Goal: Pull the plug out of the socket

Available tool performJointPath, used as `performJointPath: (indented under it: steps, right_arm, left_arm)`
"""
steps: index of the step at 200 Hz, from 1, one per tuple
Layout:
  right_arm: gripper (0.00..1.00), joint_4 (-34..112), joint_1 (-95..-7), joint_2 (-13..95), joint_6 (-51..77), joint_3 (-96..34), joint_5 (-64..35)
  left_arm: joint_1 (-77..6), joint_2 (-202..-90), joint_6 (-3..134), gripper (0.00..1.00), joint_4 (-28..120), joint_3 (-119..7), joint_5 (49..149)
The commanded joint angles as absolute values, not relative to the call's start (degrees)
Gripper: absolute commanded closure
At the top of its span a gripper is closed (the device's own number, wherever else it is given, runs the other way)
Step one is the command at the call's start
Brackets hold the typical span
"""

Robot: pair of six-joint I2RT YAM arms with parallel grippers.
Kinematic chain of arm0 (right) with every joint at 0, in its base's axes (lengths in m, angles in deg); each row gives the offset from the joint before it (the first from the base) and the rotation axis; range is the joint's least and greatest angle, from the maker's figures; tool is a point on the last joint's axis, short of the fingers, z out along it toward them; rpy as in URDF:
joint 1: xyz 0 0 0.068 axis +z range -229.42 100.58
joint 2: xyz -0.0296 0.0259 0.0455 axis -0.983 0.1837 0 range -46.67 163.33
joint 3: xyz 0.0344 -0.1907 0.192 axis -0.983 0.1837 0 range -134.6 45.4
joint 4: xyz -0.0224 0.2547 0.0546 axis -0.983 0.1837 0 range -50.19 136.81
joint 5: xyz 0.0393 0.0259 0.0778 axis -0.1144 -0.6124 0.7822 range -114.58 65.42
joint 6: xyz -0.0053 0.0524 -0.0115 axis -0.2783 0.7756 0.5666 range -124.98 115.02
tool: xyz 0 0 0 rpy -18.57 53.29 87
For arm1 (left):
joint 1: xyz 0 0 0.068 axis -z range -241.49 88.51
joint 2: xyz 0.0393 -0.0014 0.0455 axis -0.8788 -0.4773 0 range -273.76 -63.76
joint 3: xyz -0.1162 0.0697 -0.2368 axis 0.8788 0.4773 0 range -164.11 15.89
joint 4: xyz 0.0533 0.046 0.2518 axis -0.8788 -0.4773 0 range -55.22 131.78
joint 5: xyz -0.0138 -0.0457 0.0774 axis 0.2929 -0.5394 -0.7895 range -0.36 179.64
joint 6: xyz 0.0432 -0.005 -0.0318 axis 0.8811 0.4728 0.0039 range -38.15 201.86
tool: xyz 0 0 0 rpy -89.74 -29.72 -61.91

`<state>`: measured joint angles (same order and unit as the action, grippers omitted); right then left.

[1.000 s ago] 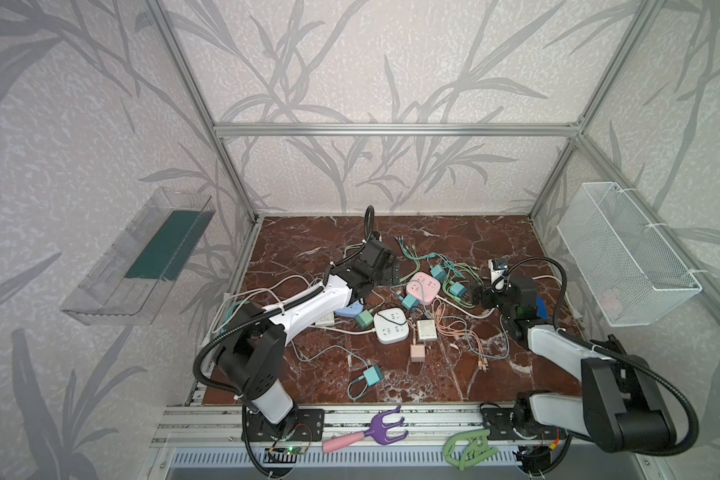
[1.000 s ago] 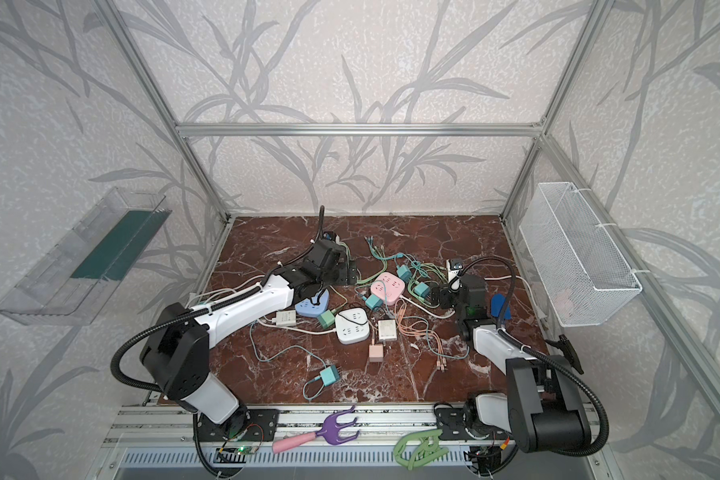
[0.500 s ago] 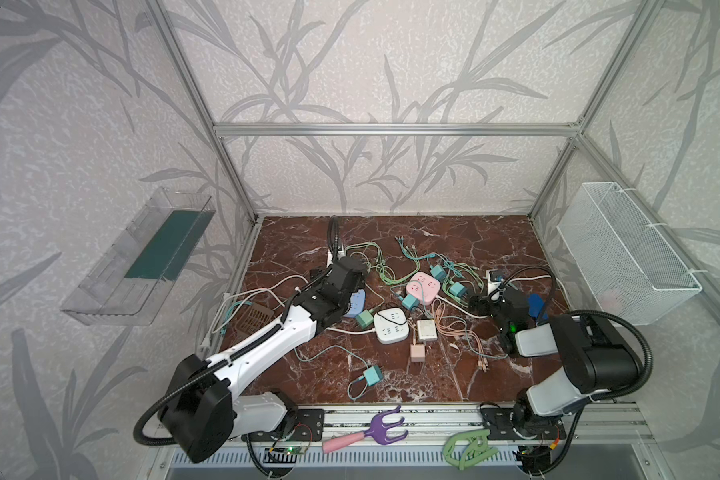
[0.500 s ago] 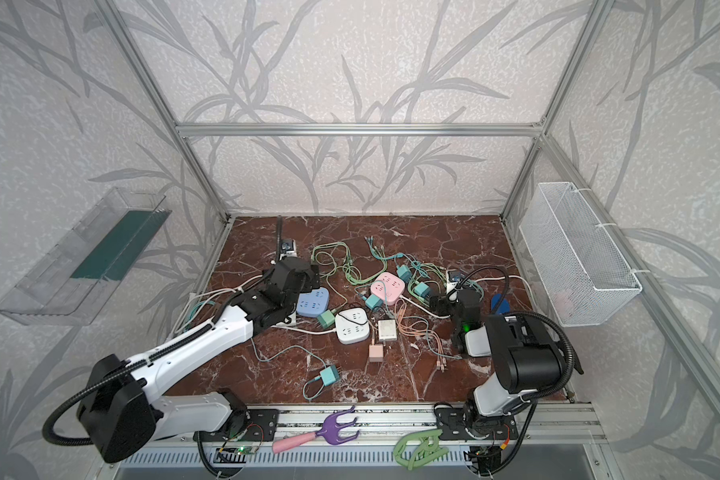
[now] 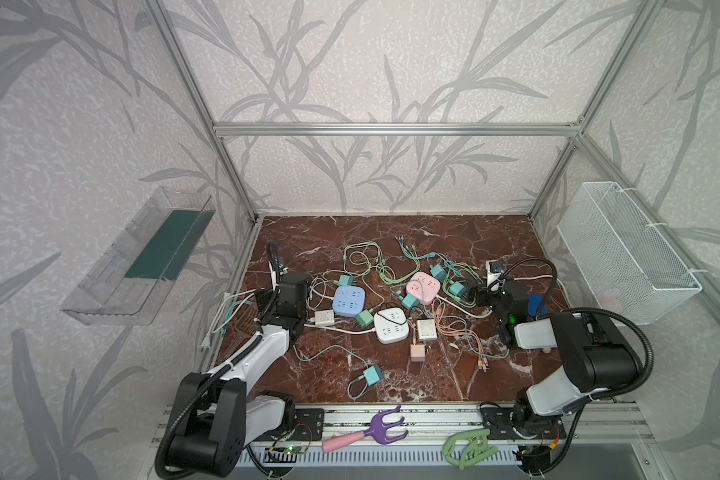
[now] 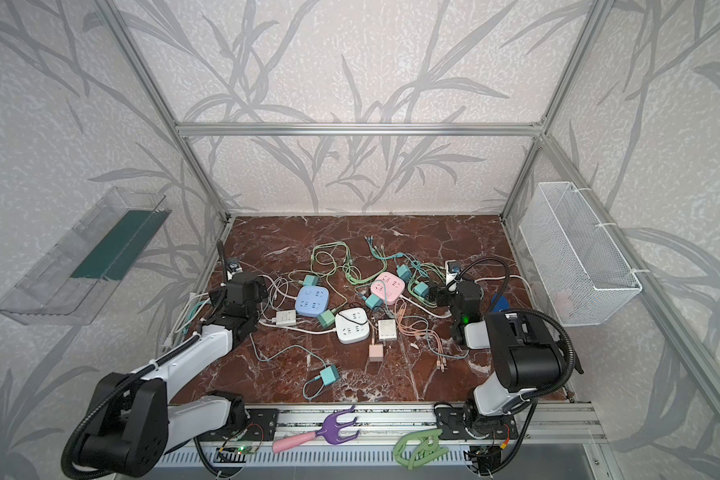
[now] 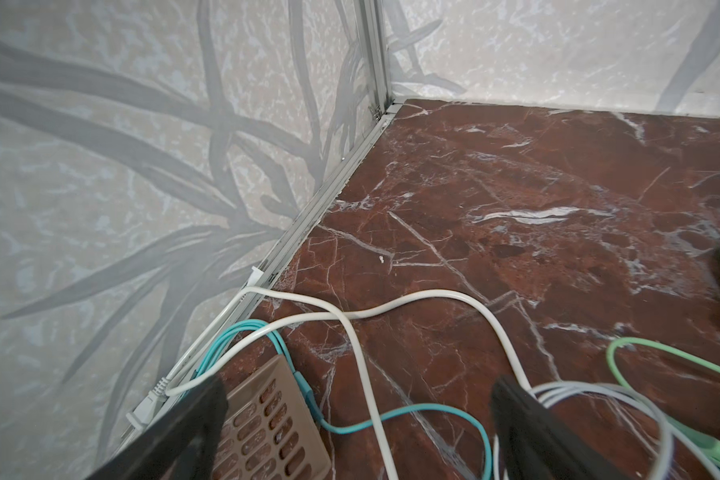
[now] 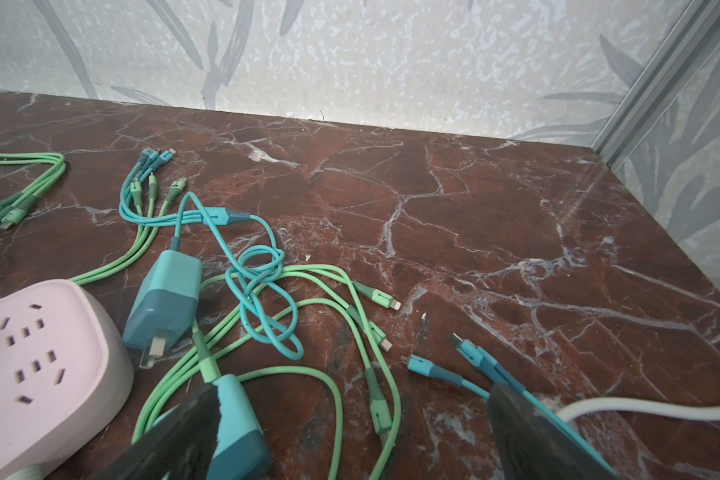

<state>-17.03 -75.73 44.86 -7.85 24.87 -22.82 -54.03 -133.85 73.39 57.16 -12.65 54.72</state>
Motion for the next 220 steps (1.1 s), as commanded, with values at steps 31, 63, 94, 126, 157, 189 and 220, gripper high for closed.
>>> performJointPath:
  steps: [31,63,94,126,157,189,220]
  right_arm:
    - [0.01,-16.66,-75.90,44.01,-8.08,24.29,-22.42]
    - [0.01,-16.63,-75.90,44.03,-8.08,24.26,-22.42]
    - [0.01,-16.62,-75.90,44.04,-8.10,24.23,-22.47]
    - [0.01,-16.55,-75.90,44.03,-8.14,24.17,-22.46]
    - [0.01,-16.62,-75.90,44.03,-8.15,24.22,-22.47]
    - [0.01,-16.61,-75.90,44.03,-8.14,24.22,-22.37]
    - [0.01,-16.55,-75.90,44.03,-8.08,24.26,-22.30]
  left_arm:
    - [-60.07,-142.86,76.60,0.01,89.68,-3.58,65.32]
    - [-60.19,-147.18,78.52,0.01,98.70,-1.45,70.08]
    - [-60.19,-153.35,78.50,0.01,99.41,-3.95,70.83]
    - [-60.18,-152.84,78.00,0.01,94.71,-5.68,70.57]
    - [-60.27,-153.57,77.91,0.01,96.98,-5.15,70.08]
    - [-60.27,-154.07,78.45,0.01,98.54,-4.93,70.04]
    - [-60.29,-154.13,78.48,0.01,98.71,-4.88,70.01]
